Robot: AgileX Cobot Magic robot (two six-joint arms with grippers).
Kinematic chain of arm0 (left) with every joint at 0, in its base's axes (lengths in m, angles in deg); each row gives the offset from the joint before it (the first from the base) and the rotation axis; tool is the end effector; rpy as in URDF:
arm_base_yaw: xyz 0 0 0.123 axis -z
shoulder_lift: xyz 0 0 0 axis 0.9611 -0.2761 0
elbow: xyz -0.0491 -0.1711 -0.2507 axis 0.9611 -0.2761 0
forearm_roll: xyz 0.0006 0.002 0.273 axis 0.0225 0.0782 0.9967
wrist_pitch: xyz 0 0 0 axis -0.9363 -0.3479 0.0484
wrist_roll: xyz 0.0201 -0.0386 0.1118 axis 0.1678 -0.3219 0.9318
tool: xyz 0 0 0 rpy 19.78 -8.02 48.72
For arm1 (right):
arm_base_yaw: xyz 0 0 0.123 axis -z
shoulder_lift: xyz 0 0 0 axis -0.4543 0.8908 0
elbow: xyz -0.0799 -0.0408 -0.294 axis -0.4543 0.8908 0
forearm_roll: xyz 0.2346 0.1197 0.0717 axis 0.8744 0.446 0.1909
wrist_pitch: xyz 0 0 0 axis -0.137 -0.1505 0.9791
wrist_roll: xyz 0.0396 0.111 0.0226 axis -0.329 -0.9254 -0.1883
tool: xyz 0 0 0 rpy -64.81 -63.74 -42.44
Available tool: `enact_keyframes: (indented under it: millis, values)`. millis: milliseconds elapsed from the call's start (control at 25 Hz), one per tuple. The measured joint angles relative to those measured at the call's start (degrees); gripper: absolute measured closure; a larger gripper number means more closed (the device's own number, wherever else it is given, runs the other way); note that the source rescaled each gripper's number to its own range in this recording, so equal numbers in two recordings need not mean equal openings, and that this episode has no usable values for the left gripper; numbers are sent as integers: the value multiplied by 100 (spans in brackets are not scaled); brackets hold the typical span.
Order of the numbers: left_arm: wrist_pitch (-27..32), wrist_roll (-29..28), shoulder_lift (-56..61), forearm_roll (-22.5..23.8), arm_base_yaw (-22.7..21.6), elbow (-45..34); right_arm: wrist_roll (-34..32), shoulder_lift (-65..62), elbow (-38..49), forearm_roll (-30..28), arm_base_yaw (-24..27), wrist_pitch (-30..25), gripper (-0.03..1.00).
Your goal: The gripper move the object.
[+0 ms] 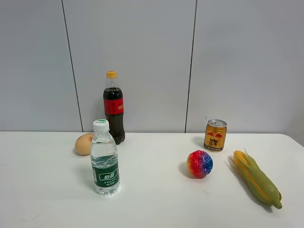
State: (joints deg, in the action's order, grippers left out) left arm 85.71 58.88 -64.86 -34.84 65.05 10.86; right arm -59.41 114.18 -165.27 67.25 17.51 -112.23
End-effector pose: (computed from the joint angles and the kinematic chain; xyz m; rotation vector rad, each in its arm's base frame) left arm 0.0231 0.0067 0.2773 -0.1788 2.0800 0.1205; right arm -0.0020 -0.0368 0.5621 -0.0389 1.6850 -0.2456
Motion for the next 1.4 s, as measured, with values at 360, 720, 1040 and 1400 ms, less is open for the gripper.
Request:
enact_keyframes:
  millis: [360, 720, 1040, 1400]
  values:
    - [0, 0, 0, 0, 0, 0, 268, -911, 2701, 166, 0, -22, 27]
    - [0, 0, 0, 0, 0, 0, 1436, -889, 5477, 3219, 0, 907, 31]
    - [0, 0, 0, 0, 0, 0, 1608, -948, 6086, 3442, 0, 915, 31]
    - [0, 0, 0, 0, 0, 0, 1572, -1768, 6090, 3367, 0, 987, 31]
